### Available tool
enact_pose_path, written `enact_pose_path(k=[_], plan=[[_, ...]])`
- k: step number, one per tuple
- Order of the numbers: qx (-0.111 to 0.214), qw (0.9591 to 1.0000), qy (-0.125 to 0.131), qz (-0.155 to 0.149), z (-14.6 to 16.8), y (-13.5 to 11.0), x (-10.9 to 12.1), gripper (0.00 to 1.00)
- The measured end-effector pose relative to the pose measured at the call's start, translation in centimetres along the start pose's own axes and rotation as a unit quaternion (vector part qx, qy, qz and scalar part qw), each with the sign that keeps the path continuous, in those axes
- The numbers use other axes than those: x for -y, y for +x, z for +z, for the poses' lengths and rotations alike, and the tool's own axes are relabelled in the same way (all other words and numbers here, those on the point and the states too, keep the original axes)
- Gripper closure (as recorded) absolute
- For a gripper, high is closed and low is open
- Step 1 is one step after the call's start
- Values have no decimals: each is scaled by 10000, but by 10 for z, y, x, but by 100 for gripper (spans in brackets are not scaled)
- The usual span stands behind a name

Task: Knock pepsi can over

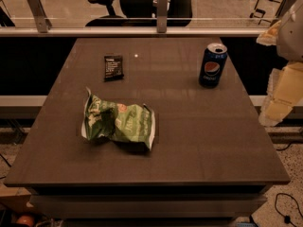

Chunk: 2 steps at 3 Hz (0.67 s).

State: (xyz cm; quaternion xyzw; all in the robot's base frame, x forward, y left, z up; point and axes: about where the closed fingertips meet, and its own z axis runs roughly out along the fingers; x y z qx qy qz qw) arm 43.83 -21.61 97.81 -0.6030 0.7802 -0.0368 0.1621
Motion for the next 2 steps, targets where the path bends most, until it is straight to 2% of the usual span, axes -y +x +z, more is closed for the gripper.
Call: enact_pose_path(k=[1,2], plan=[[12,10000,16,4,-1,0,0,0],[225,9997,83,97,-3,-1,9,0]])
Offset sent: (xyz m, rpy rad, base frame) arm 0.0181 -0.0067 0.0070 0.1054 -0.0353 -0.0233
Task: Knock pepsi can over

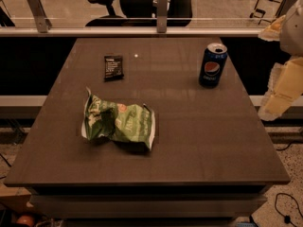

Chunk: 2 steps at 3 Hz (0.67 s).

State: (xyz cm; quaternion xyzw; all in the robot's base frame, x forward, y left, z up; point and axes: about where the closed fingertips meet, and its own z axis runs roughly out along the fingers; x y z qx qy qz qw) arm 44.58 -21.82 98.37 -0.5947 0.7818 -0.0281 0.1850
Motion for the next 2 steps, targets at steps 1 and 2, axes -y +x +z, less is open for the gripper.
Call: enact_pose_path(k=[1,2], plan=[[338,9993,43,158,2,0,17,0],[693,9971,39,297,8,0,38,0]])
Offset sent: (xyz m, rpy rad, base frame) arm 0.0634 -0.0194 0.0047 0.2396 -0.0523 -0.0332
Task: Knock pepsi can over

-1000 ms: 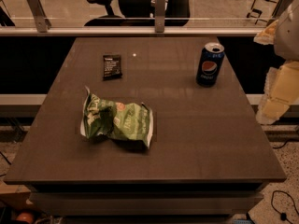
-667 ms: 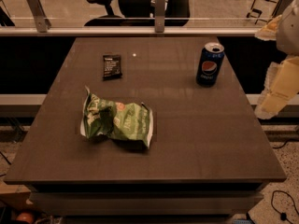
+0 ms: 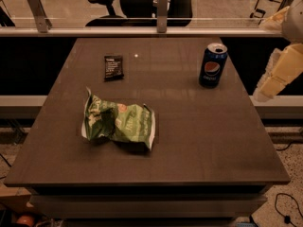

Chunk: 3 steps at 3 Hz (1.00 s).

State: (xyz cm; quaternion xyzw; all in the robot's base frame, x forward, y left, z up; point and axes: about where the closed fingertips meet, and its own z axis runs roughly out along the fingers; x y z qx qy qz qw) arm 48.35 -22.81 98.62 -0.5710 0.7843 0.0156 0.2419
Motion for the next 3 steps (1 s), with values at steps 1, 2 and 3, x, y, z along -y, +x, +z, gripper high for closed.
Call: enact_pose_path(k=[1,2,3], plan=[[323,9994,3,112,4,-2,21,0],[670,9977,31,106,9,-3,39,0],[1012,9948,15,74,17,-4,55,0]])
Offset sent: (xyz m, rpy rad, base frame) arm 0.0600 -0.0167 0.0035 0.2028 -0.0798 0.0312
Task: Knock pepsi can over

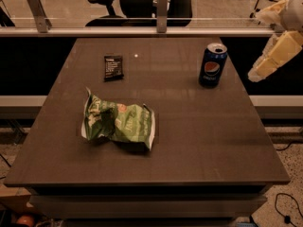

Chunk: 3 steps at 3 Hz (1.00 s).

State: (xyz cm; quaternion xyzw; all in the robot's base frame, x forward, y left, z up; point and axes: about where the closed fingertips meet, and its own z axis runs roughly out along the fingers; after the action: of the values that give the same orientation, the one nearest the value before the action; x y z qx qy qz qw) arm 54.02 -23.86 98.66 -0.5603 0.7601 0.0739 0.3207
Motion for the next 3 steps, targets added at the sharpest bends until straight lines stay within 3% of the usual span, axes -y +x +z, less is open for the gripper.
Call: enact_pose_path(k=[3], plan=[[960,9944,-303,322,57,10,34,0]])
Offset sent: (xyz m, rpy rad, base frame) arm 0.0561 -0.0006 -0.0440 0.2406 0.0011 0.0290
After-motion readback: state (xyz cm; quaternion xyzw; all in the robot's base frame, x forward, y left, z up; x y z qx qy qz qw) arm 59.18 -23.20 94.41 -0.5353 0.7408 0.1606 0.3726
